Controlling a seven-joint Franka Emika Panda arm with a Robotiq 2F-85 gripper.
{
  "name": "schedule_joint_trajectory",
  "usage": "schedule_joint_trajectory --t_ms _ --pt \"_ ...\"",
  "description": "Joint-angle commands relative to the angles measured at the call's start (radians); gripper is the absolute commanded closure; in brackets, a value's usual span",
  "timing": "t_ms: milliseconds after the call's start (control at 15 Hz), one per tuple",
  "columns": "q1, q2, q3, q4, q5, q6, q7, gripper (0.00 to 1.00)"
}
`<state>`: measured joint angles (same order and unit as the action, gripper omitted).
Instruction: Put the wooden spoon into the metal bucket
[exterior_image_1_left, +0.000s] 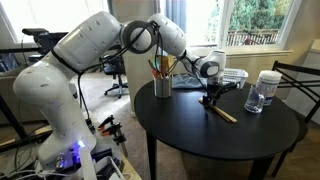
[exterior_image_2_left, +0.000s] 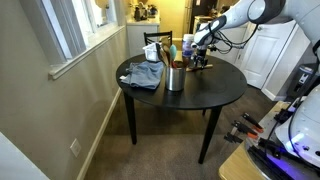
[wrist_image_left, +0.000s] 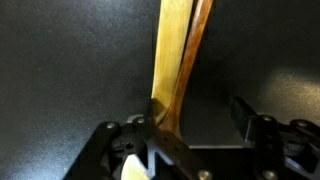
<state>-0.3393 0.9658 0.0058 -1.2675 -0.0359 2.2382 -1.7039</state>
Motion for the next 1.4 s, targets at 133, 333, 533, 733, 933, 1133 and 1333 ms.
schedule_joint_trajectory --t_ms 133,333,533,733,933,1133,1333 --pt "-0.014 0.007 0.012 0.021 0.023 -0.019 -0.004 0.68" --pt "-0.014 0.007 0.013 0.022 0.025 -0.019 -0.005 0.87" --pt "-0.015 0.005 0.013 0.025 0.027 -0.022 -0.004 0.94" --pt "-0.024 -0.03 0.024 -0.003 0.037 -0.014 -0.02 0.92" --pt "-0.034 -0.076 0.039 -0.031 0.052 0.014 -0.03 0.92" --pt "-0.027 -0.112 0.045 -0.029 0.059 0.027 -0.029 0.92" --pt "-0.025 -0.138 0.07 -0.027 0.074 0.034 -0.044 0.92"
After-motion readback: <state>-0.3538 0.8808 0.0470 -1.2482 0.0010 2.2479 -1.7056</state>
